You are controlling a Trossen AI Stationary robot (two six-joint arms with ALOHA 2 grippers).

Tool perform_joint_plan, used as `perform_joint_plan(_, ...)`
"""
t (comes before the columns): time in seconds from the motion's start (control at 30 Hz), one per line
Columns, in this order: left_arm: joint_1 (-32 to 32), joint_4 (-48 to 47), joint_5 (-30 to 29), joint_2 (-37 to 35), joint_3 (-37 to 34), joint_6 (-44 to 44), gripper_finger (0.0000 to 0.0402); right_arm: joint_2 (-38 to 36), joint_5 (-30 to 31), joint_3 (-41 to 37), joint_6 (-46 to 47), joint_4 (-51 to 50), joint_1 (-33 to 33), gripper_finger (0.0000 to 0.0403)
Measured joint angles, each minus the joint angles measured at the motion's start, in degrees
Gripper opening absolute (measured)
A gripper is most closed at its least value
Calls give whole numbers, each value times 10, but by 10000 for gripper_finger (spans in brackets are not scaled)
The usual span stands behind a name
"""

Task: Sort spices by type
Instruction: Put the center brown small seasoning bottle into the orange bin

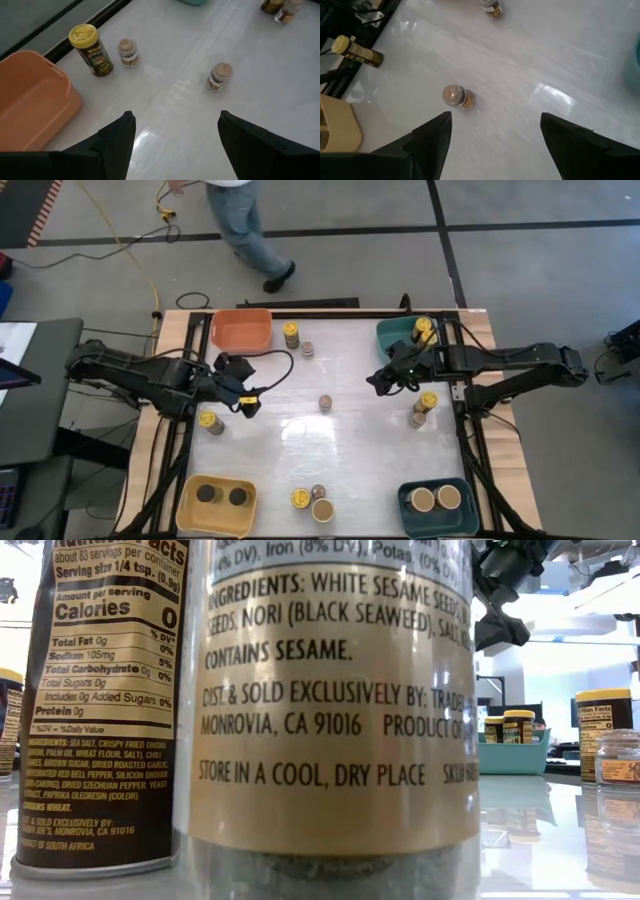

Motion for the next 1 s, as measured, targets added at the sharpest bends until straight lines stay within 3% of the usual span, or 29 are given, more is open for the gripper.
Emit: perform_joint_plan(1.0, 11, 47, 0, 0, 0, 29, 270, 0, 0, 0, -4, 0, 0, 331)
